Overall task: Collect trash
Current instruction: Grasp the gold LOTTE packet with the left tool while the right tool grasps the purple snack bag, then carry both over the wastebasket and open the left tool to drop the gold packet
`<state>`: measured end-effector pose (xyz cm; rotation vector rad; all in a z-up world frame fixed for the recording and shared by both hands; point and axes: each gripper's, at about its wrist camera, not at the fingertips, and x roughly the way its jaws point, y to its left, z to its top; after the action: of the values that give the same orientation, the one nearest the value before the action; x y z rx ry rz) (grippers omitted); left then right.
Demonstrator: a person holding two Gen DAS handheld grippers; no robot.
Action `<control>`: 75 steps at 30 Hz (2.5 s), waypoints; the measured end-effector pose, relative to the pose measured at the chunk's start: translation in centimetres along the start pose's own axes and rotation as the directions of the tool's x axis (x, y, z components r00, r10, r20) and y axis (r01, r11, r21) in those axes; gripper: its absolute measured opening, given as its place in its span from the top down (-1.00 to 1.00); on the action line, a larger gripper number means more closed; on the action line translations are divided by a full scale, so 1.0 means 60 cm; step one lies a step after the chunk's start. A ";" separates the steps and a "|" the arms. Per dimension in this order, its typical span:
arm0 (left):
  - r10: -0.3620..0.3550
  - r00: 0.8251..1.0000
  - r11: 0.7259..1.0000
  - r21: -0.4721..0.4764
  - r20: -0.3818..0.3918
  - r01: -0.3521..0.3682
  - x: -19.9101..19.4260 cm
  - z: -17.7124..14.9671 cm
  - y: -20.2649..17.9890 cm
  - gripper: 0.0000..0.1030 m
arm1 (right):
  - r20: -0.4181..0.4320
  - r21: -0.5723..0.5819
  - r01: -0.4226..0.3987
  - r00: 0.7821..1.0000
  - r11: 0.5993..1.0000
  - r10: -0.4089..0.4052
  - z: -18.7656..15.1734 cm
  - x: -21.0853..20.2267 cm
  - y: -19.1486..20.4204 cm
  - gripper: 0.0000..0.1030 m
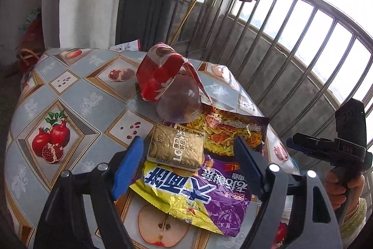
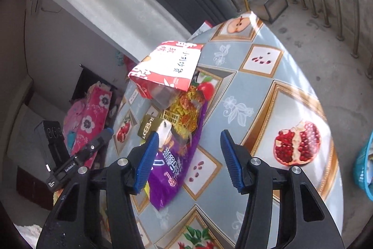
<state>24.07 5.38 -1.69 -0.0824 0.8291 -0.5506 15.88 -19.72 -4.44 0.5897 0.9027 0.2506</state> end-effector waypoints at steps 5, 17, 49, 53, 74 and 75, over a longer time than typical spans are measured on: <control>0.002 0.996 1.000 0.029 -0.087 0.001 0.067 0.003 0.012 -0.68 | -0.079 0.026 -0.006 0.997 1.000 0.008 0.010 0.043 0.007 -0.03; 0.030 0.987 0.998 0.060 -0.160 -0.020 0.127 -0.006 0.013 -0.44 | -0.194 0.078 0.000 0.981 0.997 0.015 0.001 0.108 0.007 0.92; -0.023 0.977 1.000 0.000 -0.214 0.024 -0.059 -0.233 -0.113 -0.34 | -0.182 0.152 -0.015 0.982 0.988 0.043 -0.172 -0.071 0.020 0.37; -0.021 0.977 1.000 -0.012 -0.210 0.019 -0.060 -0.233 -0.111 -0.34 | -0.197 0.185 -0.035 0.978 0.982 0.072 -0.198 -0.080 0.013 0.37; -0.038 0.983 0.999 -0.037 -0.180 0.032 -0.076 -0.227 -0.105 -0.31 | -0.202 0.218 -0.068 0.973 0.973 0.114 -0.209 -0.044 0.022 1.00; -0.040 0.984 0.999 -0.037 -0.176 0.034 -0.079 -0.225 -0.105 -0.31 | -0.196 0.221 -0.077 0.973 0.972 0.121 -0.208 -0.044 0.023 1.00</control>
<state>9.05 4.19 -5.92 -0.0806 1.0114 -0.5851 4.39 -15.11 -7.82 0.8189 1.1126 0.3135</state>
